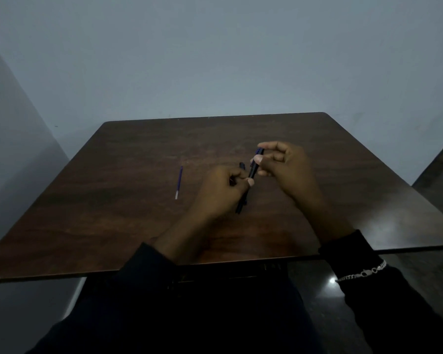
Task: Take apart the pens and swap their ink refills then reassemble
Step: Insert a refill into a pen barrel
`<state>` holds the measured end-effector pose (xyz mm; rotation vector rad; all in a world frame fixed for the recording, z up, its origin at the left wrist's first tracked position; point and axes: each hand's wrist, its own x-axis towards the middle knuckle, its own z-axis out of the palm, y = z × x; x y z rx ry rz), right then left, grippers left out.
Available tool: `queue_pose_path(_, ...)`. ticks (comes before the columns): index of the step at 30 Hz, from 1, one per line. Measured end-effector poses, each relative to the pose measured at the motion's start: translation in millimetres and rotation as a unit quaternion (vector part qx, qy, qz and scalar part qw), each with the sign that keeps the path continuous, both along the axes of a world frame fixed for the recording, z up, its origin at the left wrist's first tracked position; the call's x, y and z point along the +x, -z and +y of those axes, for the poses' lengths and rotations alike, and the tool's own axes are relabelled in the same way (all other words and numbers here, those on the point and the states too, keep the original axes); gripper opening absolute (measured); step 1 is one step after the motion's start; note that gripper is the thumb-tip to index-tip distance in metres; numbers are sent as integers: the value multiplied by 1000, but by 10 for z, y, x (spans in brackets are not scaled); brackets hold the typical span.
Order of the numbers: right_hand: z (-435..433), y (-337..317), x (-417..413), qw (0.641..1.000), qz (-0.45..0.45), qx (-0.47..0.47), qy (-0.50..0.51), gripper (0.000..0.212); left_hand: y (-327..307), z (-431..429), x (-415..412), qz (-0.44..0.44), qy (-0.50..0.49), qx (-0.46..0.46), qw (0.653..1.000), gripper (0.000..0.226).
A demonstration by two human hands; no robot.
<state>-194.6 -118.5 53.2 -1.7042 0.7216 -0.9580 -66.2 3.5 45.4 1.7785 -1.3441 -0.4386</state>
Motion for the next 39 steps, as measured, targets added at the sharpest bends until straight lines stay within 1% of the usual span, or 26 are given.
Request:
queue_pose_path(4,-226,-39,-12,997,61,29,33,40,-82,-359,-22,-5,-19,32,999,24)
queue_pose_path(6,-302,-16,-16,993,102,39,39,46,-62,-537,-41,-9,-38,57,998,22)
queue_pose_path(7,-335,3,-9,991,125,40,40,44,-40,-619,-47,-10,-48,73,996,19)
queue_pose_path(9,-408,48,-1,983,179,27,43,27,13,-776,-68,-10,-67,111,991,16)
queue_pose_path(11,-472,102,19,976,212,37,47,13,62,-887,-90,0,-78,140,987,14)
queue_pose_path(13,-534,164,56,970,226,65,60,11,104,-976,-95,3,-83,153,985,14)
queue_pose_path(15,-575,212,91,965,243,63,72,11,127,-1037,-97,-7,-86,167,982,13)
queue_pose_path(20,-661,241,162,963,252,60,67,12,125,-1146,-105,-35,-107,180,977,16)
queue_pose_path(23,-688,239,216,962,264,35,59,14,138,-1197,-86,-65,-119,172,976,31)
queue_pose_path(25,-684,241,229,960,274,14,61,16,159,-1203,-78,-85,-121,167,975,36)
queue_pose_path(30,-651,232,248,957,277,-14,80,21,173,-1212,-54,-94,-111,159,976,38)
queue_pose_path(33,-657,255,255,957,276,-8,89,21,182,-1222,-32,-87,-117,164,976,35)
queue_pose_path(37,-675,288,250,962,259,39,82,17,143,-1171,-31,-62,-131,181,973,30)
queue_pose_path(39,-676,298,253,964,247,55,78,17,80,-1118,-40,-65,-135,188,971,27)
